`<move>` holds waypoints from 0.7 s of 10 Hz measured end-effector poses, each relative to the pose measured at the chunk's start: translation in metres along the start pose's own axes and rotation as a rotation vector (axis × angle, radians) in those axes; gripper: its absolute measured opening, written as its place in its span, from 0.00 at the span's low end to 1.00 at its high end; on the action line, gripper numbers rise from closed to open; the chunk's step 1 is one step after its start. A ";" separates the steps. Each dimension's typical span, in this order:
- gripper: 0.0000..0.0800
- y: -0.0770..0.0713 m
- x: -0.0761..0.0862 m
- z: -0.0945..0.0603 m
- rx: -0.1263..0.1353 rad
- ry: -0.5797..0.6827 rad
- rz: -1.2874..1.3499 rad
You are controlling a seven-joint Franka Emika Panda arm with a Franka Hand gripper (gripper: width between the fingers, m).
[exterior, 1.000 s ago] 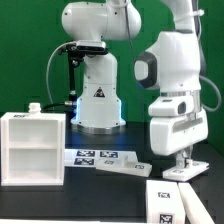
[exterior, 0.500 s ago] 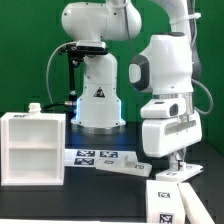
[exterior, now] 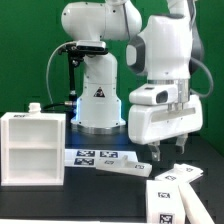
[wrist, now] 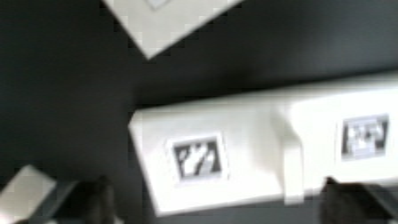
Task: Assemble cabinet
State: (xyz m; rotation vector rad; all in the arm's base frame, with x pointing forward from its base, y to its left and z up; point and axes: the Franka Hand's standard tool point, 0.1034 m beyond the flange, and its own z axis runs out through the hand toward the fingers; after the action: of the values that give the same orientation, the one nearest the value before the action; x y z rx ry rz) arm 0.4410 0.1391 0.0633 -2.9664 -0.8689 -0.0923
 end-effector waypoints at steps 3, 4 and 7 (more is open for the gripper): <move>0.99 0.015 0.013 -0.011 0.006 -0.010 0.024; 1.00 0.014 0.012 -0.010 0.007 -0.014 0.024; 1.00 0.045 0.024 -0.012 -0.001 -0.016 0.090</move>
Offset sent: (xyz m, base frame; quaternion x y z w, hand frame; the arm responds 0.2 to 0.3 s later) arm 0.0000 0.0000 0.0000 0.0000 0.0000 0.0000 1.0000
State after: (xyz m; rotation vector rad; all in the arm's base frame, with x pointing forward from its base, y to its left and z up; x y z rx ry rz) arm 0.4848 0.1132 0.0756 -3.0060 -0.7353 -0.0658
